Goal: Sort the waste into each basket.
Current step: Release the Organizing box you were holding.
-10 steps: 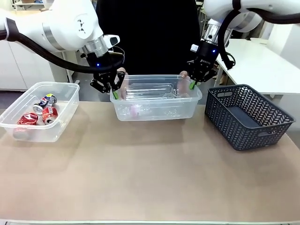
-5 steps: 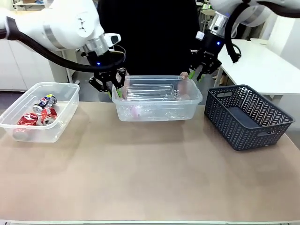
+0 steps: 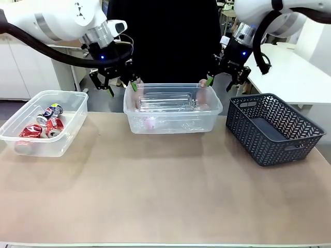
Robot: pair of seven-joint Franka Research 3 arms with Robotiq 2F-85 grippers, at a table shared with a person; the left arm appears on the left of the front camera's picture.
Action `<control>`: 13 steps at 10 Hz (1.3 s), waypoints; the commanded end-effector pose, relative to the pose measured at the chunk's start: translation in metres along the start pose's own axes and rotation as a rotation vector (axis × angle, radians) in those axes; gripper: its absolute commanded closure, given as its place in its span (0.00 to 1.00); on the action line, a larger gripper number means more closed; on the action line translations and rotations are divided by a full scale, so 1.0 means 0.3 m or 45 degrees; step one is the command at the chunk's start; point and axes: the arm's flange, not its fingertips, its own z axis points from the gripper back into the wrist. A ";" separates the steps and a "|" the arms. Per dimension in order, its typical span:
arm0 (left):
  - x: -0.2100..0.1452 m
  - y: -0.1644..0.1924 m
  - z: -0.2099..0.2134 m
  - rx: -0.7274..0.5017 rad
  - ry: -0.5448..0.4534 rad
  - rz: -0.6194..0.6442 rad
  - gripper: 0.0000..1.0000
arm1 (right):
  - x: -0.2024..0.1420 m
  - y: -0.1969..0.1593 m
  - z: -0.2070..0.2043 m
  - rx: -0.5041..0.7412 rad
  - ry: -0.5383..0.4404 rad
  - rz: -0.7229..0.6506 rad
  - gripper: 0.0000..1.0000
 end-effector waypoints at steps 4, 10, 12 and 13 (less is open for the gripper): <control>0.001 0.015 -0.015 -0.025 0.018 -0.015 0.00 | -0.005 -0.011 -0.049 -0.122 0.006 -0.013 0.00; 0.001 0.015 -0.015 -0.025 0.018 -0.015 0.00 | -0.007 -0.009 -0.019 0.009 0.003 0.012 0.00; 0.014 -0.021 0.052 -0.114 0.075 -0.085 0.00 | -0.129 -0.030 0.094 0.012 -0.011 0.132 0.00; -0.076 0.007 0.163 -0.138 0.067 -0.221 0.00 | -0.303 -0.056 0.190 0.014 -0.103 0.241 0.00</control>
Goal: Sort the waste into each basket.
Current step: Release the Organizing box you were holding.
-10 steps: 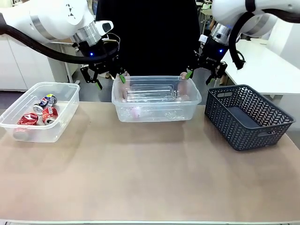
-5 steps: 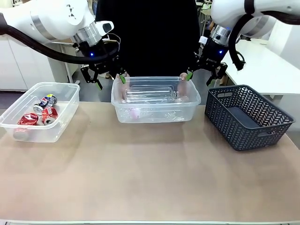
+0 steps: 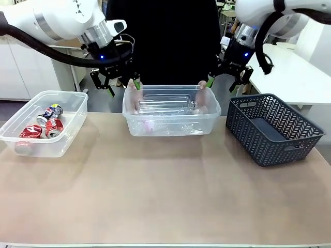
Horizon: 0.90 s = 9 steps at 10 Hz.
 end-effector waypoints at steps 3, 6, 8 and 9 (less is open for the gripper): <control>-0.387 0.066 0.283 0.015 0.055 -0.353 0.00 | -0.721 -0.035 0.305 0.004 -0.049 0.314 0.00; -0.690 0.064 0.218 0.151 0.081 -0.479 0.00 | -0.923 -0.048 0.238 -0.074 -0.133 0.275 0.00; -0.539 0.037 0.300 0.060 0.098 -0.396 0.00 | -0.854 -0.024 0.301 -0.041 -0.032 0.308 0.00; -0.539 0.037 0.300 0.060 0.098 -0.396 0.00 | -0.854 -0.024 0.301 -0.041 -0.032 0.308 0.00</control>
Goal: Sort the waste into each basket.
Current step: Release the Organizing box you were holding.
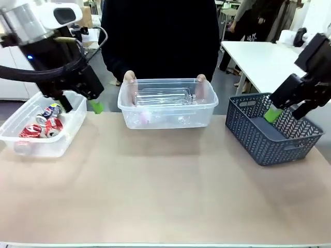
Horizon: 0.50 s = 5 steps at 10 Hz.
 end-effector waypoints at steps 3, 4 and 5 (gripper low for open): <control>-0.158 0.128 0.004 -0.543 0.077 -0.005 0.00 | -0.113 -0.066 0.030 0.701 -0.036 -0.023 0.00; -0.250 0.247 0.022 -0.919 0.010 0.067 0.00 | -0.170 -0.158 0.086 1.054 -0.106 -0.293 0.00; -0.321 0.335 0.016 -1.146 -0.108 0.180 0.00 | -0.220 -0.246 0.120 1.281 -0.226 -0.578 0.00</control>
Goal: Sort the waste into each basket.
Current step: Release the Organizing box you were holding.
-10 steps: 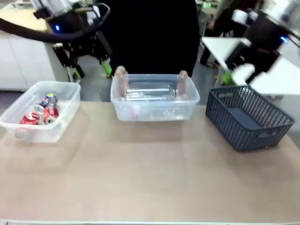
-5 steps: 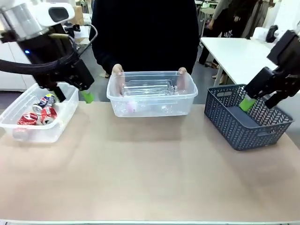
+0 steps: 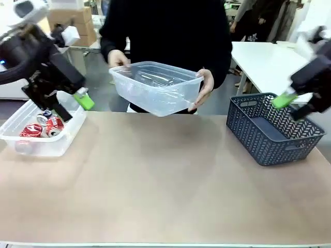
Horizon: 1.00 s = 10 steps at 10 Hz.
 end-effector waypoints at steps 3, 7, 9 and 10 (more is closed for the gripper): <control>-0.173 0.272 0.094 -1.007 -0.561 0.339 0.00 | -0.154 -0.279 0.186 1.036 -0.667 -0.708 0.00; -0.196 0.249 0.153 -0.582 -0.238 0.202 0.00 | -0.165 -0.246 0.223 0.507 -0.198 -0.310 0.00; -0.196 0.249 0.153 -0.582 -0.238 0.202 0.00 | -0.165 -0.246 0.223 0.507 -0.198 -0.310 0.00; -0.196 0.249 0.153 -0.582 -0.238 0.202 0.00 | -0.165 -0.246 0.223 0.507 -0.198 -0.310 0.00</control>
